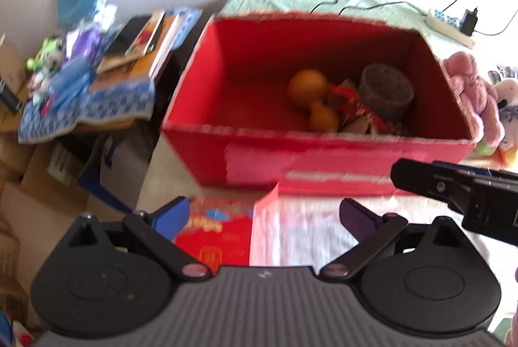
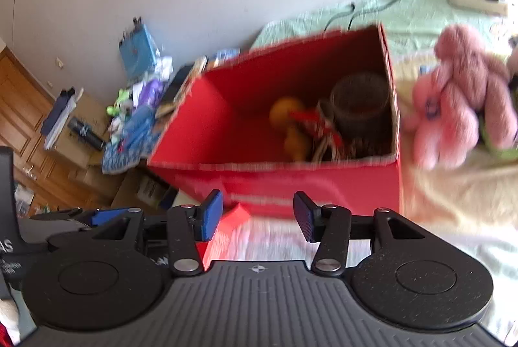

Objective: Organize objects
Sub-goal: 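Move the right gripper down to the red gift box on the sheet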

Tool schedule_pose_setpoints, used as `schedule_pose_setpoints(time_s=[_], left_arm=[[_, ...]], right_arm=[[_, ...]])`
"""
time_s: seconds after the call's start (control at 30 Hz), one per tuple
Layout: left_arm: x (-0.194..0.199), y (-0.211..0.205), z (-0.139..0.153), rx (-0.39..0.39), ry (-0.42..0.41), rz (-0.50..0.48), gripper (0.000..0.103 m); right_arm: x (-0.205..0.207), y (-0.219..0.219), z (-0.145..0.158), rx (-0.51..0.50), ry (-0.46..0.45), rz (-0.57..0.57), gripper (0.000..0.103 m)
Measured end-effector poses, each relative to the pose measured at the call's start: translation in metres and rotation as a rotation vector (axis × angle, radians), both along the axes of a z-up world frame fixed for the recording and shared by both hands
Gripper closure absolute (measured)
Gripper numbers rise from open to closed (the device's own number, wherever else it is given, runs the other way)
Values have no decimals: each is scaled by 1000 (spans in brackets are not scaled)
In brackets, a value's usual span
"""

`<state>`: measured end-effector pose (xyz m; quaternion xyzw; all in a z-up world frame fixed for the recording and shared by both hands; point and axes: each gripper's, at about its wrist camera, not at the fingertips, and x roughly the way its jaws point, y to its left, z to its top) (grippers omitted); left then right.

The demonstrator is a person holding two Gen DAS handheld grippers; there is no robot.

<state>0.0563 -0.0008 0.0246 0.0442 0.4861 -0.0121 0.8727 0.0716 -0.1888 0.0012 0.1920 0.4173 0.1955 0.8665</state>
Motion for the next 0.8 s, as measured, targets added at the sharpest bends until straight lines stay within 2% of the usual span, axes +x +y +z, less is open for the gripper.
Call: schedule_pose_setpoints(time_s=[0.17, 0.37, 0.53, 0.6, 0.8], left_arm=[[-9, 13, -16, -3, 59, 61, 4], [-21, 26, -33, 19, 110, 62, 4], [-24, 49, -44, 67, 122, 98, 4], [-21, 63, -51, 57, 148, 114, 4], [-13, 87, -69, -17, 204, 121, 4]], right_arm=[[1, 8, -22, 40, 97, 12, 51], [-2, 22, -39, 63, 172, 40, 51], [-1, 37, -52, 149, 271, 101, 50], [-1, 43, -55, 160, 287, 113, 46], [5, 58, -63, 183, 329, 111, 45]])
